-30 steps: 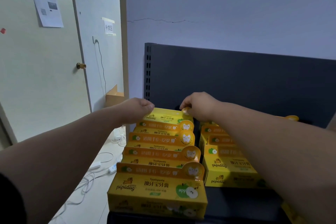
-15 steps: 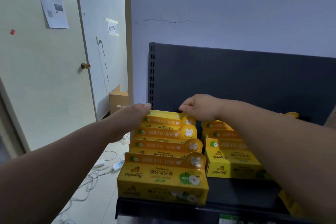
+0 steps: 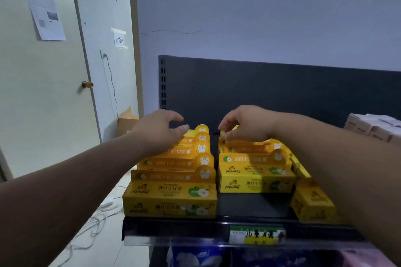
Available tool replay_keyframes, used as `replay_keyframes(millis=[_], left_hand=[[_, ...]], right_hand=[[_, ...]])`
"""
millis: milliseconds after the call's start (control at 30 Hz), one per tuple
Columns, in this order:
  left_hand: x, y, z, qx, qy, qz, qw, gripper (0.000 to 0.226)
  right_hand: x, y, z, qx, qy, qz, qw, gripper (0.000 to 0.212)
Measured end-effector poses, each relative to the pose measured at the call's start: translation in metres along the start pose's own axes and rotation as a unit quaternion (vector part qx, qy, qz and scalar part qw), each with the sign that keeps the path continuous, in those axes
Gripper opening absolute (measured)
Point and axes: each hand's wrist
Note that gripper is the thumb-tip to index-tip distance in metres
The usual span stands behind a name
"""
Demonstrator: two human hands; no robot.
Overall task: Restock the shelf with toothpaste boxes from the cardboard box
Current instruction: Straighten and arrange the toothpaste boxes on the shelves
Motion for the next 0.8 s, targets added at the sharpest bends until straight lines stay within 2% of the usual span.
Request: replay_keyframes(millis=[167, 300, 500, 633, 700, 800], left_hand=[[0.019, -0.029, 0.057, 0.115, 0.088, -0.01, 0.989, 0.034], [0.052, -0.035, 0.093, 0.157, 0.172, -0.017, 0.972, 0.037], [0.088, -0.035, 0.117, 0.14, 0.25, -0.035, 0.957, 0.036], [0.092, -0.04, 0.123, 0.129, 0.267, -0.015, 0.955, 0.029], [0.089, -0.044, 0.124, 0.113, 0.27, -0.021, 0.956, 0.026], [0.081, -0.053, 0.125, 0.097, 0.297, -0.033, 0.949, 0.025]], right_hand=[[-0.008, -0.051, 0.024, 0.041, -0.009, -0.029, 0.999, 0.02], [-0.008, -0.083, 0.04, 0.055, -0.038, -0.023, 0.997, 0.01], [-0.001, -0.116, 0.059, 0.034, -0.013, 0.034, 0.999, 0.021], [-0.002, -0.136, 0.065, 0.015, 0.025, -0.024, 0.999, 0.037], [-0.004, -0.144, 0.066, 0.001, 0.042, -0.064, 0.997, 0.034], [-0.003, -0.149, 0.07, -0.019, -0.005, -0.094, 0.995, 0.021]])
Point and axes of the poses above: each hand's wrist, its own y-axis towards the middle knuckle, its own x-axis out of the palm, z = x × y, and after that the axes turned 14 degrees about -x, right-handed
